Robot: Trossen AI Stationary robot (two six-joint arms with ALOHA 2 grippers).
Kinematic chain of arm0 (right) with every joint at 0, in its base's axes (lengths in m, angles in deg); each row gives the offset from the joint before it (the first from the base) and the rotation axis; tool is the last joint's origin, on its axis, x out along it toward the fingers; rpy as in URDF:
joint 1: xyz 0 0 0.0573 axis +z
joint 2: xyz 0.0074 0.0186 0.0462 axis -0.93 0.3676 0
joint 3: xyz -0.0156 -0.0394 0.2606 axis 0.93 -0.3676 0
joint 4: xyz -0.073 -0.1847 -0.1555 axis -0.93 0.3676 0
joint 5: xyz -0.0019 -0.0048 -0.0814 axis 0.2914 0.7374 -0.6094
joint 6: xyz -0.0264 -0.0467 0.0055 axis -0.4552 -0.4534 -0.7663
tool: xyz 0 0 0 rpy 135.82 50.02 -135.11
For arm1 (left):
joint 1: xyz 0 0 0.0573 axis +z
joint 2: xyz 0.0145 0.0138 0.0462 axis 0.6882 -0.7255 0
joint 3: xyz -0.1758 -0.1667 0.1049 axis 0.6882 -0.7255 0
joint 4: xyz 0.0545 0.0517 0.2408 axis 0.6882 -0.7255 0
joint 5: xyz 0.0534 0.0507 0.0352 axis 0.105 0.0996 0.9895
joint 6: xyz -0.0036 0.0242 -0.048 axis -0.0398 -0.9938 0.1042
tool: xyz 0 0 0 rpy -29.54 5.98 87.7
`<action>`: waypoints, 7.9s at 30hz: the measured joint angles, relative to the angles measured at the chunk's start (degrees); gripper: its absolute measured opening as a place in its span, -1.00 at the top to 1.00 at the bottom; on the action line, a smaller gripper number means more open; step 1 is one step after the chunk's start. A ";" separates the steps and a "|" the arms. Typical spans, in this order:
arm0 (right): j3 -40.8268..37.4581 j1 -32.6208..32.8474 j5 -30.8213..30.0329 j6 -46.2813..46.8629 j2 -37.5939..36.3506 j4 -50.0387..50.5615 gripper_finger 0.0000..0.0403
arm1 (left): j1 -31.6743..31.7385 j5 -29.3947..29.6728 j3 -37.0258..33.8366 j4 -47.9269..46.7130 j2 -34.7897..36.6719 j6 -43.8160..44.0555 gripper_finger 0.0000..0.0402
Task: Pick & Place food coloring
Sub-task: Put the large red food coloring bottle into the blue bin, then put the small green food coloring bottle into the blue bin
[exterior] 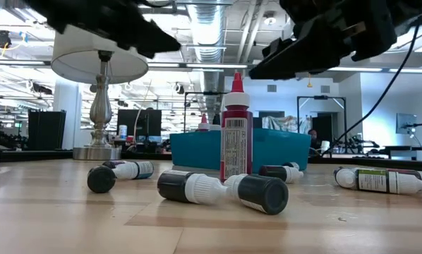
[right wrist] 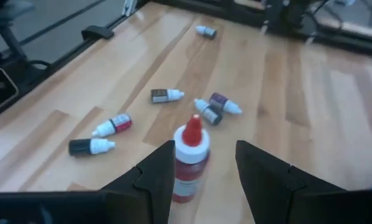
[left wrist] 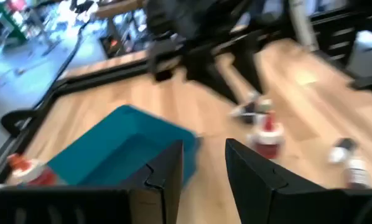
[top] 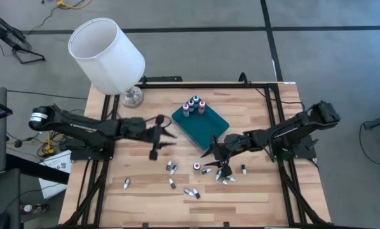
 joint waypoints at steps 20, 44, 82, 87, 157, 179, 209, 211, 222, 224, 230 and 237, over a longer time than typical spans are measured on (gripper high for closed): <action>-0.02 -0.57 5.06 2.79 8.94 -12.90 0.21 | -16.37 18.84 -13.53 16.32 7.73 1.43 0.43; -0.02 -1.14 5.07 4.17 11.93 -18.17 0.21 | -16.35 19.34 -13.53 16.30 7.68 1.80 0.43; 1.09 -2.64 8.12 4.74 14.16 -19.66 0.75 | -16.35 19.34 -13.51 15.23 7.66 1.76 0.43; 1.09 -2.64 8.10 4.68 14.16 -19.71 0.78 | -16.34 19.34 -13.51 15.22 7.66 1.74 0.43; 1.62 -25.31 -15.88 5.15 15.24 -27.87 0.77 | -16.33 22.36 -13.49 15.26 7.64 3.38 0.43; 1.62 -26.12 -16.30 1.68 15.49 -29.02 0.77 | -16.33 22.36 -13.49 14.90 7.64 3.37 0.43; 1.62 -27.98 -15.93 1.73 15.47 -27.64 0.71 | -16.33 22.34 -13.49 14.85 7.64 3.38 0.43; 1.62 -27.98 -15.93 1.74 15.47 -27.64 0.71 | -16.33 22.34 -13.49 14.83 7.64 3.38 0.43; 1.62 -28.18 -15.93 1.83 15.43 -27.75 0.70 | -16.33 22.34 -13.49 14.85 7.64 3.36 0.43; 1.62 -28.38 -15.95 2.38 15.43 -27.73 0.70 | -16.33 22.34 -13.49 14.84 7.64 3.38 0.43; 1.62 -28.60 -15.11 2.25 15.43 -27.79 0.70 | -16.35 22.34 -13.49 14.81 7.64 3.38 0.43; 1.60 -27.08 -14.67 -0.52 12.57 -27.56 0.70 | -16.33 22.34 -13.49 13.68 7.64 3.38 0.43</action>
